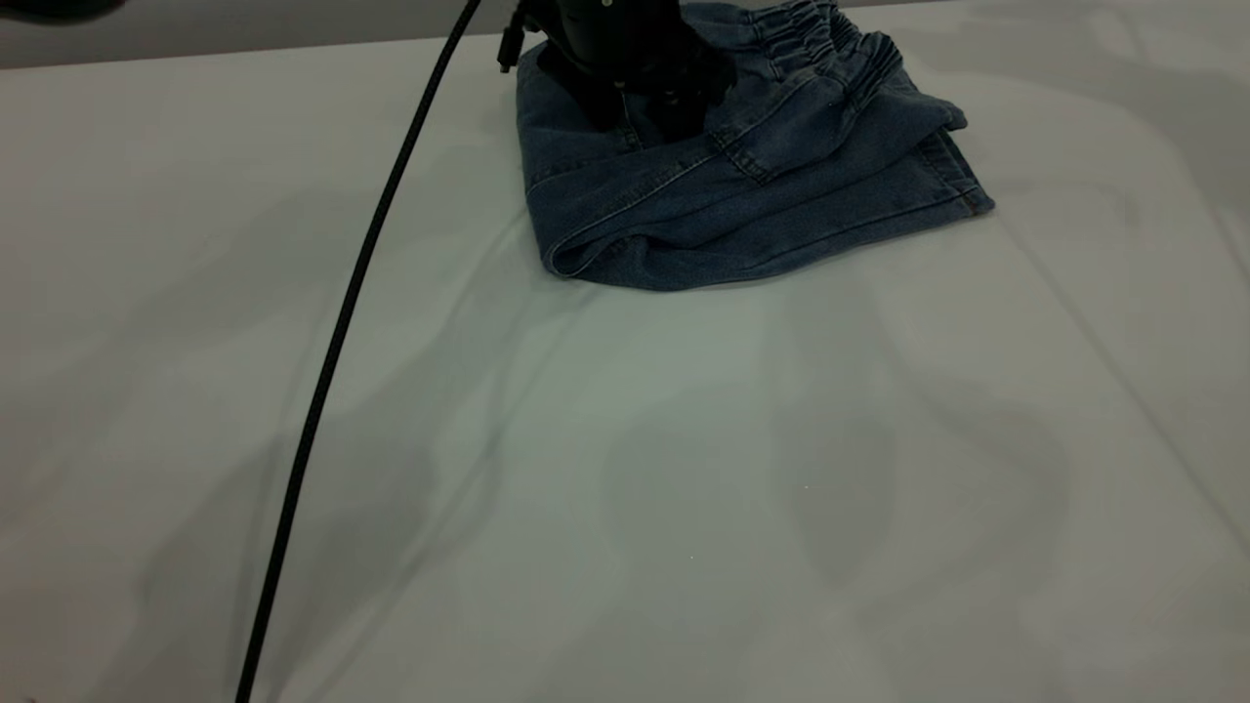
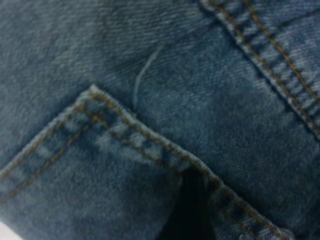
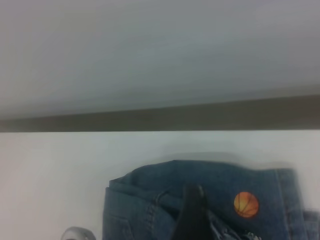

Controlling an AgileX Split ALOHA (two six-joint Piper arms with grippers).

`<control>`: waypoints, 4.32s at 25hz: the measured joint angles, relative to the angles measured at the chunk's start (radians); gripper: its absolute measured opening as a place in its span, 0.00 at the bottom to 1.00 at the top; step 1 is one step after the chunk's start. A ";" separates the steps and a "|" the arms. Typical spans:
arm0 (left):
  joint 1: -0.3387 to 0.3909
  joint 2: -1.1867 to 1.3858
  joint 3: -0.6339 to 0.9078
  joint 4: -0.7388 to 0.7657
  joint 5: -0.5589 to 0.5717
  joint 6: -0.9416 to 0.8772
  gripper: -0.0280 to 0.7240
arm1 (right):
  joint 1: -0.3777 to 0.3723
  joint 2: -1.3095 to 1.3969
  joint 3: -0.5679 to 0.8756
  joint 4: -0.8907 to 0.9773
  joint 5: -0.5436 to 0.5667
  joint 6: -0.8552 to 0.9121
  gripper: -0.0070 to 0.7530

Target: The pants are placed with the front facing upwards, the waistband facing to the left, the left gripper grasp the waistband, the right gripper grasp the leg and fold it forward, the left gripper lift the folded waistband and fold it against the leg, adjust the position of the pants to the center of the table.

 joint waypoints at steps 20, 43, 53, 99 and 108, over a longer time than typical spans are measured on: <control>-0.001 -0.043 -0.001 -0.143 0.215 0.444 0.80 | 0.001 0.000 0.000 0.001 0.000 -0.014 0.66; -0.002 0.013 -0.060 -0.101 0.027 -0.040 0.80 | 0.004 0.000 0.000 0.029 -0.001 -0.015 0.66; -0.002 0.054 -0.061 -0.074 0.029 -0.022 0.80 | 0.004 0.000 0.000 0.025 -0.001 -0.018 0.66; -0.019 -0.335 -0.239 0.146 0.237 -0.055 0.80 | 0.036 -0.211 0.006 0.087 -0.001 -0.071 0.66; -0.020 -0.559 -0.239 0.238 0.237 -0.052 0.80 | 0.125 -0.330 0.149 0.078 0.000 -0.100 0.66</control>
